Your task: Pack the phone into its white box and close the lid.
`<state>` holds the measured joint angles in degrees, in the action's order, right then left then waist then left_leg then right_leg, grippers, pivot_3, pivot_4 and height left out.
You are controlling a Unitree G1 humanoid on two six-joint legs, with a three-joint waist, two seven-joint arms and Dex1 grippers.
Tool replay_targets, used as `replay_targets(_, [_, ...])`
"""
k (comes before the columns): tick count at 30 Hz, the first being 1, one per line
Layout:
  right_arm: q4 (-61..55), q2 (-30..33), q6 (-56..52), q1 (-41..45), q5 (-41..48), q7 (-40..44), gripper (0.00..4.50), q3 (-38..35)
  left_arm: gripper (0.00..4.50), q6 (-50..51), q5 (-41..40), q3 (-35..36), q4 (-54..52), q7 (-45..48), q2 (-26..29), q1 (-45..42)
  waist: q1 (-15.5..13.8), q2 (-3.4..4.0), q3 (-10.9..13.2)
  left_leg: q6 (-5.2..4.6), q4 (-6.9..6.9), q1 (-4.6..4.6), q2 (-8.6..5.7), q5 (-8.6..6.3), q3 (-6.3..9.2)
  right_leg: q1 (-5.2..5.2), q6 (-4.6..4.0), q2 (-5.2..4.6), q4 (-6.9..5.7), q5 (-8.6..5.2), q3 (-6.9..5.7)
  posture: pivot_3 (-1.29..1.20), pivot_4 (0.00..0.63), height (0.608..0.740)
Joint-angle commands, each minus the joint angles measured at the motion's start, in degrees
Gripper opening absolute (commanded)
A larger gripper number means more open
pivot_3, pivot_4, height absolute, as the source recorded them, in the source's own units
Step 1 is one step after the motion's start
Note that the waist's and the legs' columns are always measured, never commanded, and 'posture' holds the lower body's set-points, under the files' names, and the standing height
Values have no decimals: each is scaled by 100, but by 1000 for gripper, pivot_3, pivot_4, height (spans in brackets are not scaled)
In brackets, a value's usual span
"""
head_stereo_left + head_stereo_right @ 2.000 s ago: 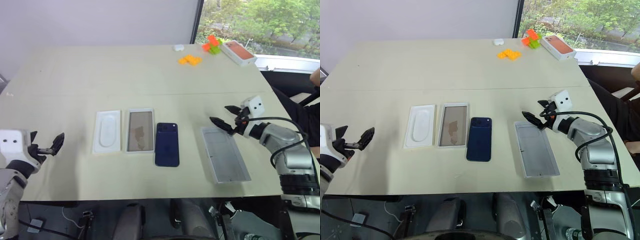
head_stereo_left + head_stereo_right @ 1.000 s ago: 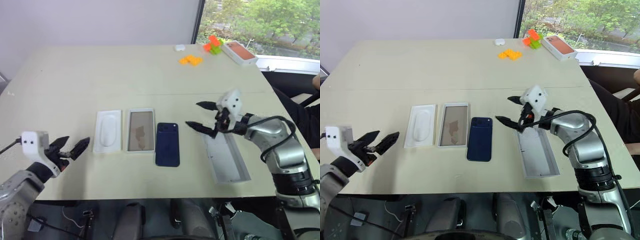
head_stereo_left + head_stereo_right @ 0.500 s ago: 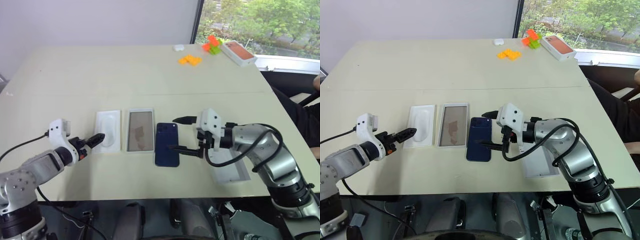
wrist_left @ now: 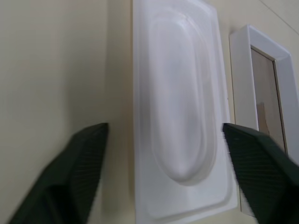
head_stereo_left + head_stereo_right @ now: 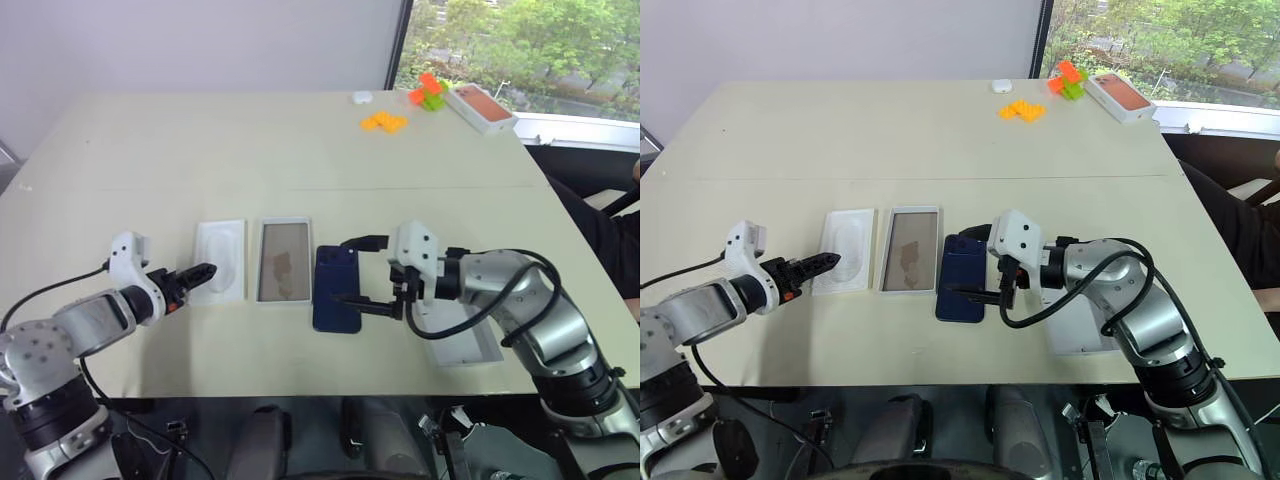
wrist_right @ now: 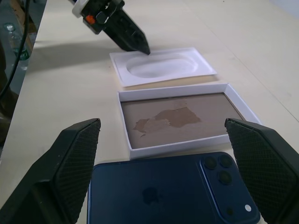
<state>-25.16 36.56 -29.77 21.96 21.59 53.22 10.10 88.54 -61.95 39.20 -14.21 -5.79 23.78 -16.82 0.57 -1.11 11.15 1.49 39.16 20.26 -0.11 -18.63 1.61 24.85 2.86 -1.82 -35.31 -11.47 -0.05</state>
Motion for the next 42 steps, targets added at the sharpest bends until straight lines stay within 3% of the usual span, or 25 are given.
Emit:
replay_targets(1, [-246,-49,-26,75,105,-29,4500,-25,1872,238,-8,30,49,43,-66,-2,1,0,0,0,0,1,0,0,0,0,0,-1,1,0,0,0,150,740])
replay_targets(5, [-272,-56,-59,75,122,-41,4500,-18,34,197,-31,295,65,76,-67,-23,5,-3,0,0,0,7,0,0,1,3,1,-3,5,0,0,0,150,740])
replay_targets(16, [-246,-114,-79,136,103,-28,4500,28,34,231,-233,1016,169,122,-197,-140,18,-4,0,1,0,5,2,0,4,4,0,2,3,0,-2,0,150,740])
replay_targets(23, [-131,-135,-107,188,144,-43,4500,-67,34,179,-861,1394,40,214,-55,-167,13,-7,2,1,0,11,3,0,4,10,1,-1,5,0,-2,0,150,740])
replay_targets(29, [88,-164,-43,120,118,-107,4500,-153,34,-43,-1852,795,-328,-18,-56,-180,4,-9,3,4,0,11,2,1,5,8,0,-13,6,0,-2,0,150,740])
replay_targets(32, [191,-131,42,79,53,-112,4500,-161,34,-488,-2761,183,-346,-659,-161,-71,-13,-10,3,5,0,10,-2,1,5,4,0,-23,7,0,0,0,150,740])
replay_targets(36, [185,-130,62,28,43,-147,4500,-174,34,-1407,-3752,-1165,-502,-2013,-265,174,-1,-11,4,5,-3,11,-12,2,3,7,5,-59,6,2,-2,0,150,740])
replay_targets(42, [108,-127,41,-63,47,-193,4500,-174,34,-2631,-4690,-2162,-453,-3228,155,317,-2,-11,4,7,-3,13,-15,2,5,8,4,-61,6,2,-5,0,150,740])
